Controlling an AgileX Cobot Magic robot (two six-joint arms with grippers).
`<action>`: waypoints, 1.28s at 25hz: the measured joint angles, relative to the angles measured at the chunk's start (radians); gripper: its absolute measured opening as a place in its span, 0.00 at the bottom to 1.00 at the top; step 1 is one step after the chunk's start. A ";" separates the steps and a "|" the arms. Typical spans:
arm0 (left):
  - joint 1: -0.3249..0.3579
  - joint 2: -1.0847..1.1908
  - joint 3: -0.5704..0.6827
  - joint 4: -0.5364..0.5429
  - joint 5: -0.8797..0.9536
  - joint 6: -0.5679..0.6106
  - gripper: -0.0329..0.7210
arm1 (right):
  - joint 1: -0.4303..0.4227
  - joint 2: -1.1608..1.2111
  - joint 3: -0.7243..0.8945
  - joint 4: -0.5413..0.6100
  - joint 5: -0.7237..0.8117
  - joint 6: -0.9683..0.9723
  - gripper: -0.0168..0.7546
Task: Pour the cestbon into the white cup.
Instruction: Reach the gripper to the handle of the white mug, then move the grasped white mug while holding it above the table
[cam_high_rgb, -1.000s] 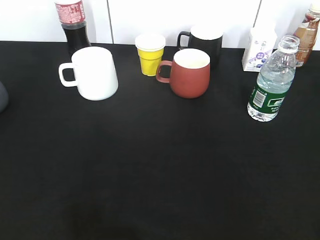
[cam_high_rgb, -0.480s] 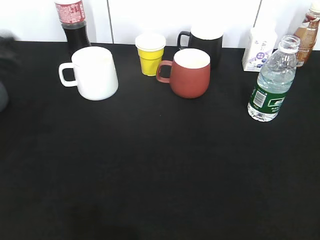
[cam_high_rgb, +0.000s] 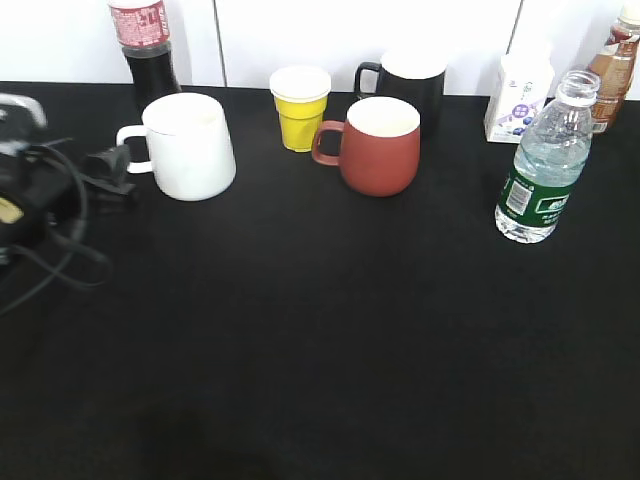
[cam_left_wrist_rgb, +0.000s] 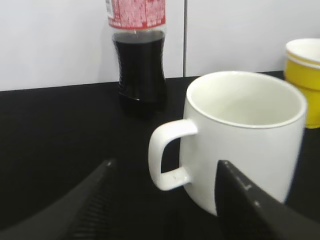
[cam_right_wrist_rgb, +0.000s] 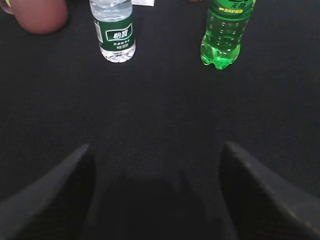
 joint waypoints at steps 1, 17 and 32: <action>0.000 0.036 -0.016 0.000 -0.016 0.000 0.66 | 0.000 0.000 0.000 0.000 0.000 0.000 0.78; 0.062 0.192 -0.129 0.051 -0.036 0.000 0.63 | 0.000 0.000 0.000 0.000 0.000 0.000 0.78; 0.190 0.406 -0.440 0.328 -0.053 -0.061 0.11 | 0.000 0.000 0.000 0.000 0.000 0.000 0.78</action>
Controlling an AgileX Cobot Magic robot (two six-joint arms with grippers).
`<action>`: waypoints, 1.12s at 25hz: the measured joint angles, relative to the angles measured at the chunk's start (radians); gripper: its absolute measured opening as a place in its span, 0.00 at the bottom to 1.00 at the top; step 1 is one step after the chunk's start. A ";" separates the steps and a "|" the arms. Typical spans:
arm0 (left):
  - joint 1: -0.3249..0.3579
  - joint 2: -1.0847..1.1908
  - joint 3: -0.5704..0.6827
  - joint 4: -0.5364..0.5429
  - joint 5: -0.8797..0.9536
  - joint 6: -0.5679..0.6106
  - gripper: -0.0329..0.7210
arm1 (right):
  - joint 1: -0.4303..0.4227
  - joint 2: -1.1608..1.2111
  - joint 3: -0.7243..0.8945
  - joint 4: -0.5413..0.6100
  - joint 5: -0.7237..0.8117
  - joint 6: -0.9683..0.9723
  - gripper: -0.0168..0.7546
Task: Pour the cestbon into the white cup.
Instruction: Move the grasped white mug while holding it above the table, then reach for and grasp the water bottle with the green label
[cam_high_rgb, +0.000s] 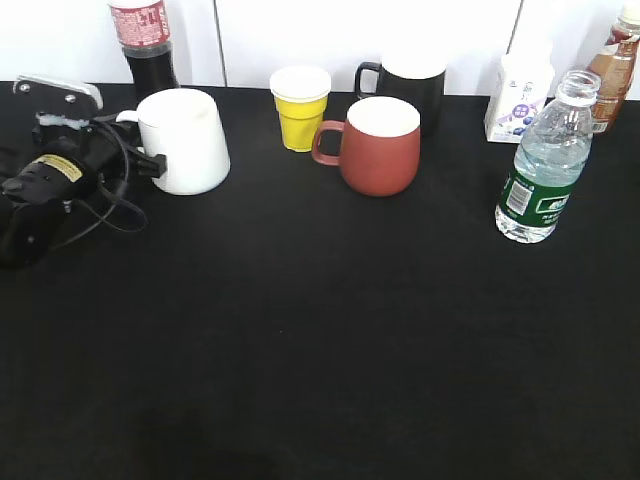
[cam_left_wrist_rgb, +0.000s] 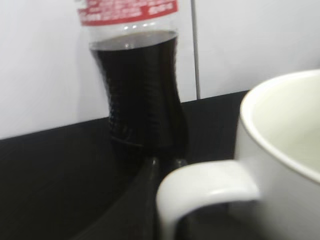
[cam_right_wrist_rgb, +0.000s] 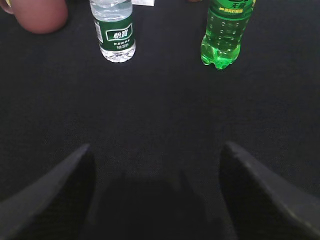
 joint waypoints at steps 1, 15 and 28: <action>0.000 -0.004 0.015 0.001 -0.013 -0.016 0.10 | 0.000 0.000 0.000 0.000 0.000 0.000 0.78; -0.273 -0.432 0.311 0.330 -0.059 -0.221 0.10 | 0.000 0.000 0.000 0.000 0.000 0.000 0.78; -0.279 -0.432 0.229 0.410 0.024 -0.283 0.10 | 0.000 0.543 0.034 0.025 -0.885 0.000 0.78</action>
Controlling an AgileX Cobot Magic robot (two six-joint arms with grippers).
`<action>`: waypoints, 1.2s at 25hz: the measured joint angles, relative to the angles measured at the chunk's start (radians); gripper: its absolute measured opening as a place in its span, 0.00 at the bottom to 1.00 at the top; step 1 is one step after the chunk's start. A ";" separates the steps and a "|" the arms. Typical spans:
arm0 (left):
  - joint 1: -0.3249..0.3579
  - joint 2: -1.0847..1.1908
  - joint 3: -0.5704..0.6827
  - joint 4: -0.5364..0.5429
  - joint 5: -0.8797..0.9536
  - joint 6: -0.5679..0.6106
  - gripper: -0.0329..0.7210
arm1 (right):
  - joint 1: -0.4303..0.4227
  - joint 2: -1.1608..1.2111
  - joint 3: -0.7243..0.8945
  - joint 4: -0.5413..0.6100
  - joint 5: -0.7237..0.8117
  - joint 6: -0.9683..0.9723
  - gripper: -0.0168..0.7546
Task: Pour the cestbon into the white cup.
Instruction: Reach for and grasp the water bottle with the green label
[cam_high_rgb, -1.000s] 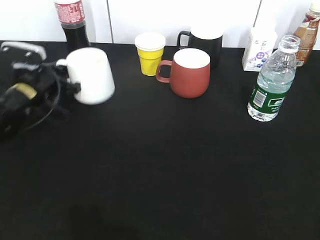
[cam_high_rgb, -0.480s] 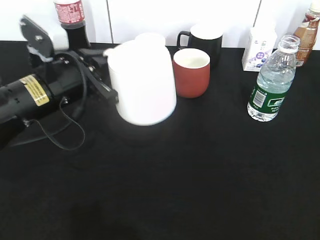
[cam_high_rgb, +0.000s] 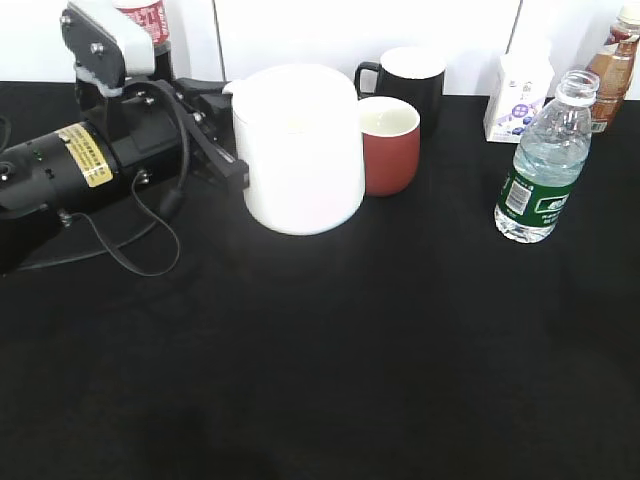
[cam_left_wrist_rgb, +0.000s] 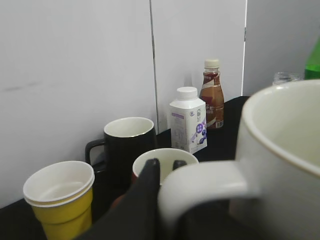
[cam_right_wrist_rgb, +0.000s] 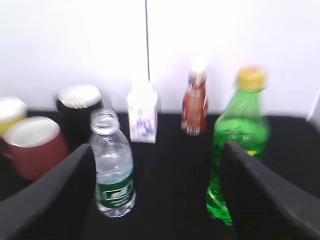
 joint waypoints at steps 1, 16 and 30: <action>0.000 0.000 0.000 0.000 0.002 0.000 0.10 | 0.005 0.089 0.034 0.000 -0.136 0.000 0.78; 0.000 0.000 -0.001 -0.008 0.006 0.000 0.10 | 0.129 1.007 0.166 -0.116 -1.000 0.107 0.87; 0.000 0.000 -0.001 -0.009 0.006 0.000 0.10 | 0.129 1.393 -0.087 -0.160 -1.156 0.140 0.83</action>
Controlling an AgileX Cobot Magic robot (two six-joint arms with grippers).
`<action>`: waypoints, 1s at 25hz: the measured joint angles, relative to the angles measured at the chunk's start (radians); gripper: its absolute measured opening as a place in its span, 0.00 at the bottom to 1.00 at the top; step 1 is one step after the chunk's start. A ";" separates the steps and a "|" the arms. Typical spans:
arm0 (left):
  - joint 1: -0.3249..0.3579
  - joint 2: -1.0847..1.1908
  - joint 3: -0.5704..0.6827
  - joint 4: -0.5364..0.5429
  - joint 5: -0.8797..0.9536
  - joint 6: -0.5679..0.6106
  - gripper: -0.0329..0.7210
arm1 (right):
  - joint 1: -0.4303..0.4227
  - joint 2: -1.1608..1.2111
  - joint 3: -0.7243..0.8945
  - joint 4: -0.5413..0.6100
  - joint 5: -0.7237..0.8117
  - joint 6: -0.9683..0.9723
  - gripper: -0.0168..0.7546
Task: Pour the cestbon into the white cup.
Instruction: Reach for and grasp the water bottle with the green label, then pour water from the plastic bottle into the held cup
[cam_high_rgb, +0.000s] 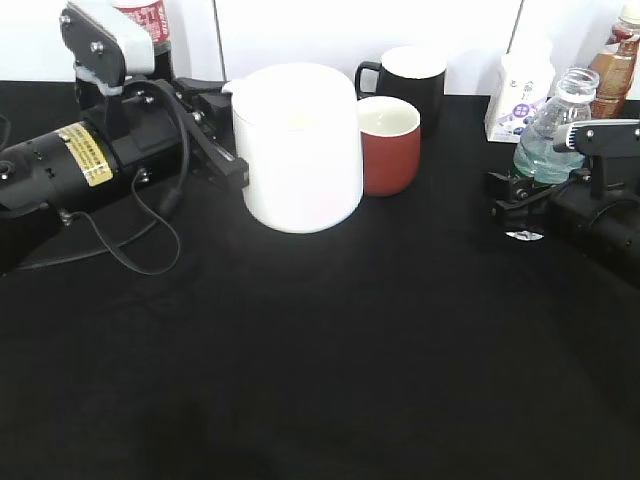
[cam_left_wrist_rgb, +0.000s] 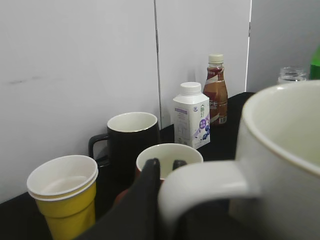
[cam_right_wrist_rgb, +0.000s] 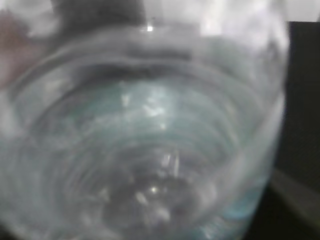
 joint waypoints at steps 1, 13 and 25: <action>0.000 0.000 0.000 0.000 0.000 0.000 0.10 | 0.000 0.000 0.000 -0.001 -0.001 0.001 0.76; -0.027 0.000 -0.001 0.100 0.009 -0.010 0.10 | 0.001 -0.159 0.085 -0.179 -0.100 -0.092 0.66; -0.234 0.000 -0.053 0.069 0.093 -0.015 0.10 | 0.001 -0.514 0.070 -0.391 0.010 -0.796 0.66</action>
